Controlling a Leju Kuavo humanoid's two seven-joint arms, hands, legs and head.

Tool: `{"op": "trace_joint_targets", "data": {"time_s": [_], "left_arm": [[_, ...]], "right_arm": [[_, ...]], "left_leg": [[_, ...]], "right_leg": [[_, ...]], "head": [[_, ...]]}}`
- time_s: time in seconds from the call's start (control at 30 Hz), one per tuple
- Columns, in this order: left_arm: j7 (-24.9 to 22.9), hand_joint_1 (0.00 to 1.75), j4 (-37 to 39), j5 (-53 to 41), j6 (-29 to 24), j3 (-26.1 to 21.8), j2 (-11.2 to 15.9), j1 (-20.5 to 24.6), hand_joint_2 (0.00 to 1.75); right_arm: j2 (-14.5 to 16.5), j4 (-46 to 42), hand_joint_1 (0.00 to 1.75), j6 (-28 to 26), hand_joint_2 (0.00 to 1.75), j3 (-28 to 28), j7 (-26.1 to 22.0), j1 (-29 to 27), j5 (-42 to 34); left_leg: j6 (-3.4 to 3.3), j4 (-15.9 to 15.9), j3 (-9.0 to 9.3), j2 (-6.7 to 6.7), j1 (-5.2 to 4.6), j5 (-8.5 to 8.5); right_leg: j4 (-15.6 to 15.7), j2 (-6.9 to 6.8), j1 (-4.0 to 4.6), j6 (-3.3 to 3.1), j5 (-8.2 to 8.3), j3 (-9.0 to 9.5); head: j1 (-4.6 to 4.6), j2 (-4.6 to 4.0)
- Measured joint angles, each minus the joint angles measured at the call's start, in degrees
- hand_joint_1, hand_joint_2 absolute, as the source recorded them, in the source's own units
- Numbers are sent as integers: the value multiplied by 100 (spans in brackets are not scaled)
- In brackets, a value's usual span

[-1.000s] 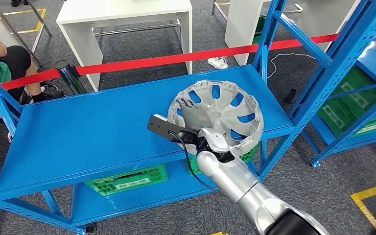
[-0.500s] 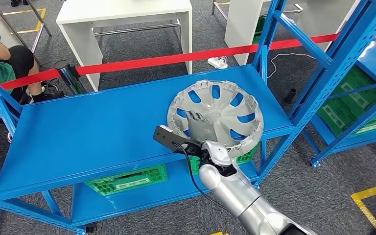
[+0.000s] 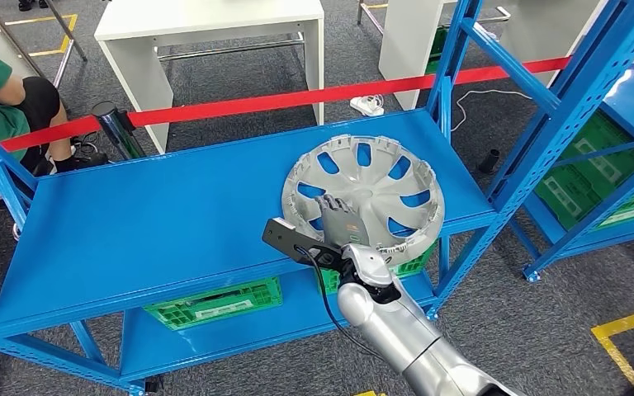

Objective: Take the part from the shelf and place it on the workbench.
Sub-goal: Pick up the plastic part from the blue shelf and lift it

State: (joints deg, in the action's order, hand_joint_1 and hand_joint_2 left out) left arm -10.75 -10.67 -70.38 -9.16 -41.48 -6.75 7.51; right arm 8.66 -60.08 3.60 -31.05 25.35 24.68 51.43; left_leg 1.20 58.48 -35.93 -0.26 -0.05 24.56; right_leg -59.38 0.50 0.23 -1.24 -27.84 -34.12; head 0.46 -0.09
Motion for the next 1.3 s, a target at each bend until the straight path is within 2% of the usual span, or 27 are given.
{"op": "trace_joint_targets", "data": {"time_s": [0.77, 0.8, 0.9, 0.93, 1.3], "left_arm": [[-13, 0, 0, -55, -2, -5, -2, -45, 0], [-16, 0, 0, -58, -2, -5, -2, -45, 0], [-22, 0, 0, -61, -6, -5, -2, -45, 0], [-22, 0, 0, -61, -10, -5, -2, -45, 0], [-23, 0, 1, -61, -20, -38, -2, -48, 0]], "right_arm": [[-11, 59, 2, 311, 175, 159, 173, -344, 189], [-12, 59, 34, 327, 175, 167, 178, -363, 201], [-16, 59, 164, 358, 175, 175, 184, -407, 215], [-18, 59, 175, 363, 175, 179, 185, -420, 215], [-24, 23, 175, 359, 175, 278, 172, -459, 207]], "left_leg": [[3, 0, 0, 0, 0, 7], [3, 0, 0, 0, 0, 7], [3, 0, 0, 0, 0, 7], [3, 0, 0, 0, 0, 7], [0, 0, 18, 1, 0, 17]], "right_leg": [[0, 0, 0, -3, -5, 0], [0, 0, 0, -3, -5, 0], [0, 0, 0, -3, -5, 0], [0, 0, 0, -3, -5, 0], [1, 0, 1, -2, -12, 19]], "head": [[-1, 0], [-1, 0], [-1, 0], [-1, 0], [-2, 0]]}}
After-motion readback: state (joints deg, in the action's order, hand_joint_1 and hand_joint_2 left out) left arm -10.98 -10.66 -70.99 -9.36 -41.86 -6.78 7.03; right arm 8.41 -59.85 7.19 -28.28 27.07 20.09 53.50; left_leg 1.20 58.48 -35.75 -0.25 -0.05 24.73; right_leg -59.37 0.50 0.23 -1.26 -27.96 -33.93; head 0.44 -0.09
